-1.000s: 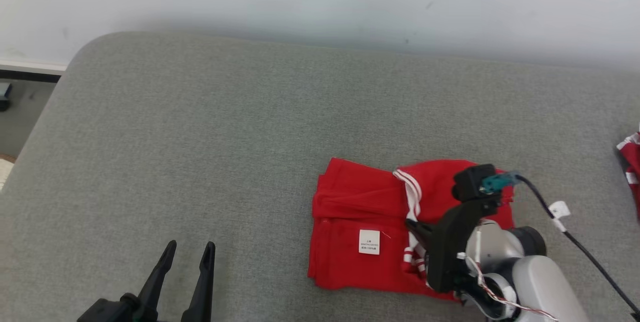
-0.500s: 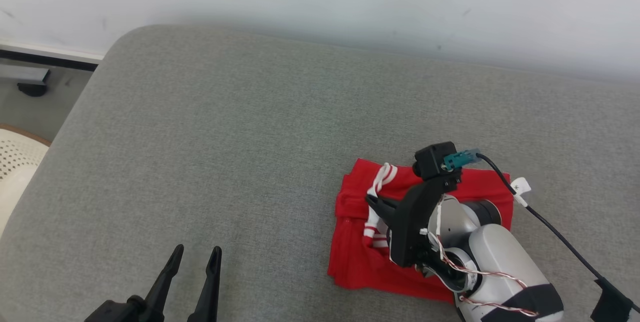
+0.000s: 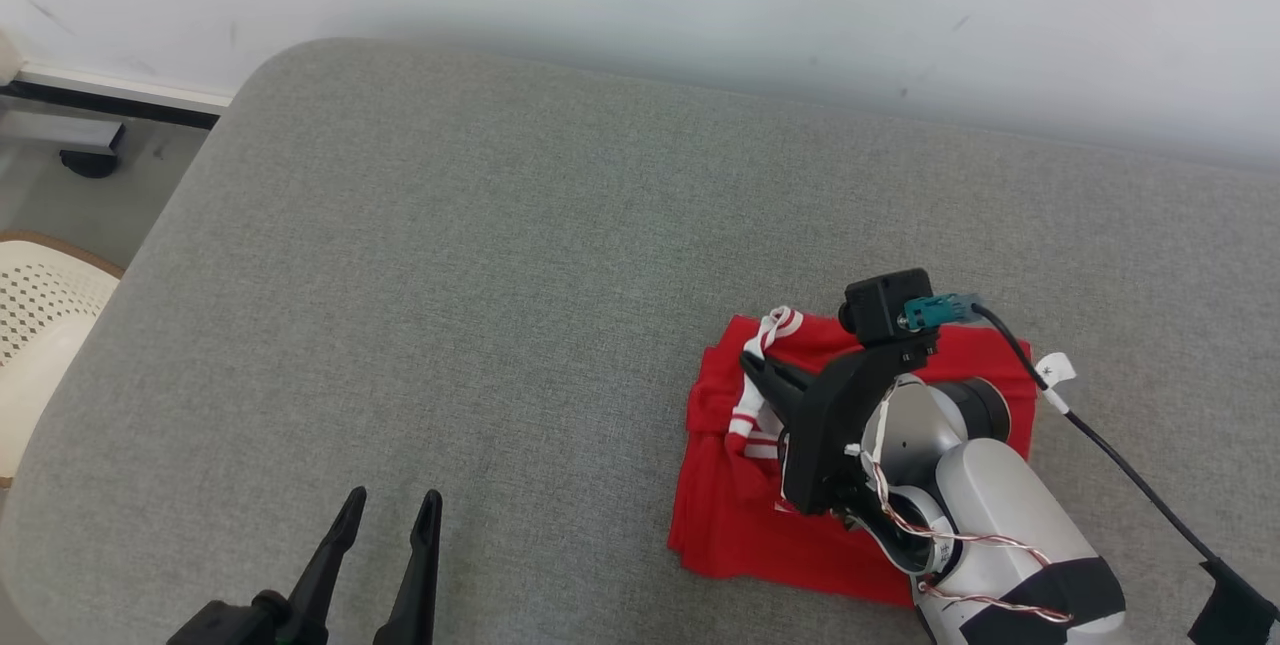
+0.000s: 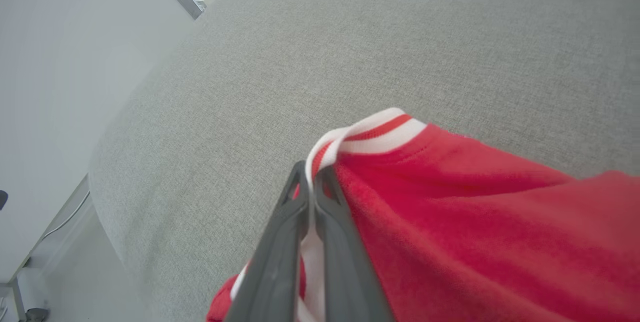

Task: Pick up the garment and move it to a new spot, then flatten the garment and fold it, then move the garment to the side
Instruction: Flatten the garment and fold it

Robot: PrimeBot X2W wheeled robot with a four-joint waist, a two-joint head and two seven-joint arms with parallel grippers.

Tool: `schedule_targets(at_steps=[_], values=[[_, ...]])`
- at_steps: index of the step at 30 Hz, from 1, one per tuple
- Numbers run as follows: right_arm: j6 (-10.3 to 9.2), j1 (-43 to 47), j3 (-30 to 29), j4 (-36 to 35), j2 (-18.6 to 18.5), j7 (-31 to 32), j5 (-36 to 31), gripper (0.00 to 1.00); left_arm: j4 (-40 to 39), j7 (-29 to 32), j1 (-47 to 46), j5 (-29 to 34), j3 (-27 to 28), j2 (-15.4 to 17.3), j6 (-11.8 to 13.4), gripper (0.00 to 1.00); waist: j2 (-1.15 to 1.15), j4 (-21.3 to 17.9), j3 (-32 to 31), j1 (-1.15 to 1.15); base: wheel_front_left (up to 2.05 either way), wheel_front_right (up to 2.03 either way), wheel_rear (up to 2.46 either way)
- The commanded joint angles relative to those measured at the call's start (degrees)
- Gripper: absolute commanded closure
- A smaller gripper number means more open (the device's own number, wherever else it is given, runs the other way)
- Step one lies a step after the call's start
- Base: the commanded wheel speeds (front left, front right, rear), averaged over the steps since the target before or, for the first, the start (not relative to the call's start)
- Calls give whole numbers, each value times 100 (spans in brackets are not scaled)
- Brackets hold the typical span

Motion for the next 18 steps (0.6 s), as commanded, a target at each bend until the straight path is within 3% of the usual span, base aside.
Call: schedule_targets(at_steps=[1, 7, 8, 9, 10, 15, 18], values=[[-15, -1, -5, -51, -7, -74, 14, 100, 11, -42, -76, -1, 2, -2, 21, 0, 0, -7, -1, 0, 0, 0, 0], [-15, 121, 160, 109, -8, 107, 73, 100, 20, -34, -65, -16, -7, 12, 47, 0, 0, -55, -14, 0, 0, 0, 0], [-15, 124, 217, 145, -7, 135, 86, 88, 19, -35, -59, -17, -10, 15, 52, 0, 0, -63, -17, 0, 0, 0, 0], [-15, 130, 289, 197, -5, 164, 125, 40, 15, -36, -56, -18, -16, 18, 55, 0, 0, -72, -19, 0, 0, 0, 0], [-15, 135, 344, 252, -7, 170, 199, 0, 11, -36, -57, -18, -20, 19, 59, 0, 0, -80, -21, 0, 0, 0, 0], [-15, 211, 962, 258, -9, 422, 718, 0, 6, -38, -49, -25, -32, 32, 80, 0, 0, -127, -53, 0, 0, 0, 0], [-15, 105, 883, 126, -14, 359, 694, 0, -24, -46, -3, -35, -21, 47, 105, 0, 0, -163, -73, 0, 0, 0, 0]])
